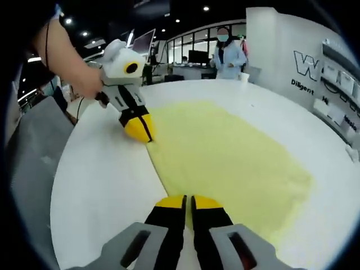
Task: Fold the garment on the visible template until the final outline fits inside the template.
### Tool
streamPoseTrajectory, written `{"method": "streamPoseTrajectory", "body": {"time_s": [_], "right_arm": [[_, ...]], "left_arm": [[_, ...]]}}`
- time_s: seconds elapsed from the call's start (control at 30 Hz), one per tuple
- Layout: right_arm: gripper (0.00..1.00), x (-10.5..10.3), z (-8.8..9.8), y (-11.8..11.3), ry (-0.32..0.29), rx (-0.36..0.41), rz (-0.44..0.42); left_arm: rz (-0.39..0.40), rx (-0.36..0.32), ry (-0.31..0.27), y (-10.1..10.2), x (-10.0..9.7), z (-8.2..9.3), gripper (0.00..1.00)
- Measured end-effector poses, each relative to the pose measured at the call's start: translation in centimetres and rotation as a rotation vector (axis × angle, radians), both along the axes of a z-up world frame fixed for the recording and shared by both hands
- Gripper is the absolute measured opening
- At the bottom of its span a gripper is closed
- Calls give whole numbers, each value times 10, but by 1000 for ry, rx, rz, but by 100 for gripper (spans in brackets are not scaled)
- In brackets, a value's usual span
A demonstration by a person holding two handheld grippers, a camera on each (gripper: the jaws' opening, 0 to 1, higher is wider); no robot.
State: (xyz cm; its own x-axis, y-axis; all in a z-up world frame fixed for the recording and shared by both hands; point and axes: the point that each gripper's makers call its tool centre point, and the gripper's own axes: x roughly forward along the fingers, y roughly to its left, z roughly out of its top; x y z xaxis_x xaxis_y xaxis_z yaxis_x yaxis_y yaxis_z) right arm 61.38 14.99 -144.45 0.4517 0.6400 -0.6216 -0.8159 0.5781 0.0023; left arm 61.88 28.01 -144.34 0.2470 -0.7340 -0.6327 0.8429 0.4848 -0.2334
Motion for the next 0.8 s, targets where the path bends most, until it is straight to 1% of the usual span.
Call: {"method": "streamPoseTrajectory", "body": {"time_s": [0.07,0.17,0.23,0.3,0.4,0.53,0.7,0.8], "right_arm": [[0,-1,0,-7,3,0,-12],[0,-2,0,-16,10,2,-34],[0,-4,0,-20,10,-3,-40],[0,-4,0,-26,14,-4,-53],[0,-5,0,-33,17,-8,-66],[0,-5,1,-45,26,6,-104],[0,-6,2,-60,30,-5,-127],[1,-8,0,-71,39,-24,-142]], "left_arm": [[6,-2,-7,5,1,3,0],[45,-20,-22,15,9,9,0],[66,-13,-23,23,14,7,0],[78,14,-13,33,16,2,0],[93,8,-9,41,18,1,0],[105,5,-12,47,19,3,0],[134,11,-12,62,22,2,0],[142,18,-13,67,23,2,0]]}}
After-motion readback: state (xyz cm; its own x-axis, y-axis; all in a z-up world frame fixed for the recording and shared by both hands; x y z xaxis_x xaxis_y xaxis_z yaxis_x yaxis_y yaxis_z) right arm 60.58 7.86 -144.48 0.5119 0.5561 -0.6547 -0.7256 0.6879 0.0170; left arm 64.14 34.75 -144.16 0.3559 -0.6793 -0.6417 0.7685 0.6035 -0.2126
